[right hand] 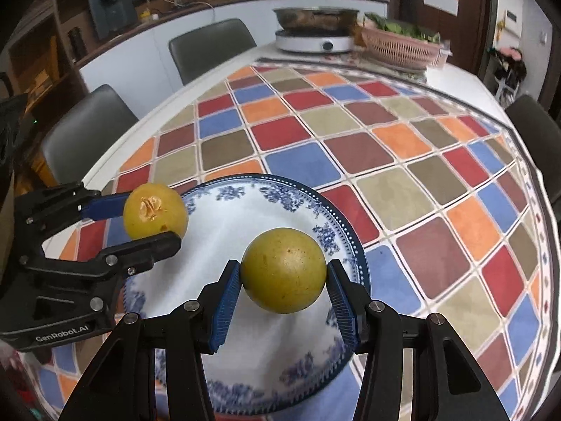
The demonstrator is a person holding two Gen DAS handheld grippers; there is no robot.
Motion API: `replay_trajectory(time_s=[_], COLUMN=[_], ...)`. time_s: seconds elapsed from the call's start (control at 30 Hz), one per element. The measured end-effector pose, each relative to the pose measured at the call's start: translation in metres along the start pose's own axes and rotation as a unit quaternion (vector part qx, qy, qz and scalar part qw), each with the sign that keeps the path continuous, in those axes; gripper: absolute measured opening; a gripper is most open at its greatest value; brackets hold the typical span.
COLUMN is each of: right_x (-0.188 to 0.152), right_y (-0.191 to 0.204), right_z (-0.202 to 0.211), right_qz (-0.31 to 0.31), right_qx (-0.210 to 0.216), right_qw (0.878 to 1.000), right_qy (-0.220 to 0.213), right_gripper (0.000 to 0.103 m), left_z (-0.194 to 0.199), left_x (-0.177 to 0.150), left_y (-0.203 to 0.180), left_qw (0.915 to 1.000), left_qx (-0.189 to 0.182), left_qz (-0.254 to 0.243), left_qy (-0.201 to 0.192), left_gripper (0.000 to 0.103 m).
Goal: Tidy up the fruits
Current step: 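Lower the grapefruit onto the plate with the left tool while the right tool sets down the pomelo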
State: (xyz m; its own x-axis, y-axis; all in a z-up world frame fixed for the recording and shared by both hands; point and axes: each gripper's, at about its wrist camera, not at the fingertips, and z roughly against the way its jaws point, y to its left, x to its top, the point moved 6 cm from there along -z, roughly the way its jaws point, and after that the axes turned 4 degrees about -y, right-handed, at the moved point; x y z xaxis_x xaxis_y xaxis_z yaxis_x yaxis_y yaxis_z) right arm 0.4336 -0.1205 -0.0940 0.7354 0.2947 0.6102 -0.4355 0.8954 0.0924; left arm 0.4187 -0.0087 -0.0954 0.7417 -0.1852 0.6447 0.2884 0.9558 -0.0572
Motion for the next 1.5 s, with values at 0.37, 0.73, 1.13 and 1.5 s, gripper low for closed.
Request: replay_trajectory(time_s=[0.37,0.73,1.13,1.5], right_x=[0.009,0.007,0.008,-0.008], right_y=[-0.003,-0.007,-0.003,0.023], right_z=[-0.028,-0.028,0.029,0.104], right_qz=[0.014,0.002,0.007,0.013], right_qx=[-0.004,-0.003,-0.031,-0.042], right_qw=[1.0,1.0,0.999,0.996], right_qy=[0.02,0.013,-0.035,-0.08], right_gripper=[0.051,0.056,0.056,0.056], left_z=[-0.033,-0.018,0.041,0.126], left_x=[0.001,0.011,0.006,-0.01], left_y=[0.008,0.009,-0.005,-0.031], left_qw=[0.9996,0.9997,0.9984,0.9938], left_qx=[0.003,0.025,0.049,0.06], left_qz=[0.002,-0.007,-0.009,-0.026], left_qy=[0.027,0.004,-0.028,-0.09], left_gripper=[0.049,0.06,0.06,0.063])
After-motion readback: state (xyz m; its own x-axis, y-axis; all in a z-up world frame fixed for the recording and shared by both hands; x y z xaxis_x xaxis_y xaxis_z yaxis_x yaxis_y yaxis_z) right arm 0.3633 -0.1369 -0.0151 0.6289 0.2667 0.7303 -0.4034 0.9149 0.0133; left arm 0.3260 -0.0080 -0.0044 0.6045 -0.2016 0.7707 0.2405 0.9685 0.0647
